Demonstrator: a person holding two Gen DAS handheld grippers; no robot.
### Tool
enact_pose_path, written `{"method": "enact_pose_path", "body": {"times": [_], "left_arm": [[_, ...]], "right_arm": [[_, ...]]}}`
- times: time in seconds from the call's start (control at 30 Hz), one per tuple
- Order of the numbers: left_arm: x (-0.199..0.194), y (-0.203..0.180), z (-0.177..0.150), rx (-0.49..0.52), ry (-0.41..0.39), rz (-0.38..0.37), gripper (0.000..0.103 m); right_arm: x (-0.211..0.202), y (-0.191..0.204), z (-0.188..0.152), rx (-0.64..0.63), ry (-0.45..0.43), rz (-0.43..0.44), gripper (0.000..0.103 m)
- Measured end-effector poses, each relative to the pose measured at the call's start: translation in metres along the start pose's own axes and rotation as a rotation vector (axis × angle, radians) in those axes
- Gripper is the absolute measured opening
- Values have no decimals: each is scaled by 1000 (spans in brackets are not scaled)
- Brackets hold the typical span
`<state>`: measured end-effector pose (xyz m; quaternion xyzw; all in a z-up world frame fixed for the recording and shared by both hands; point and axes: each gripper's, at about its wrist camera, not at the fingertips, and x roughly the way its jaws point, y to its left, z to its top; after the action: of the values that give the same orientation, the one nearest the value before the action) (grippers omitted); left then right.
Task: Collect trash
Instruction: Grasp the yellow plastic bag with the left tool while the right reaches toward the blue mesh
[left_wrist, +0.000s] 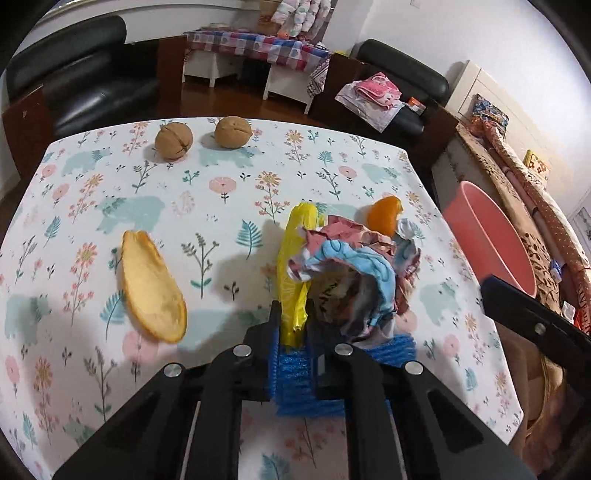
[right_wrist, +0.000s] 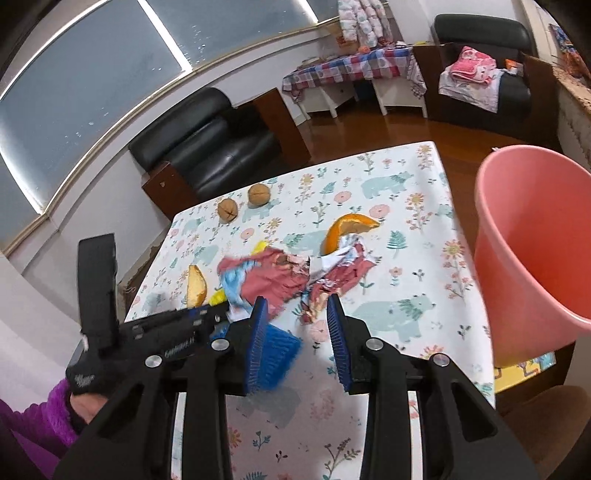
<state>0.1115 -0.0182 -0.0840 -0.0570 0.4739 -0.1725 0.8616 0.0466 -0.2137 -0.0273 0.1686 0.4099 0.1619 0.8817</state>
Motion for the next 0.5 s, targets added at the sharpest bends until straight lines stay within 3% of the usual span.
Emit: {"method": "enact_pose_path", "body": {"times": [0.17,0.27,0.37,0.5], "left_arm": [[-22,12,2,-42,-56,30,11],[-23,18,2,-67,-40,24,11],[-16,14,-6,-100,11,-37,11],[-20,-1,-17,-62,12,-85,11]], "right_arm": [[16,17,3,-38,47,62,34],[24,25,5,-26,76,97,34],[26,32,5,-32,79,87,44],[26,39,2,-46,87,70,44]]}}
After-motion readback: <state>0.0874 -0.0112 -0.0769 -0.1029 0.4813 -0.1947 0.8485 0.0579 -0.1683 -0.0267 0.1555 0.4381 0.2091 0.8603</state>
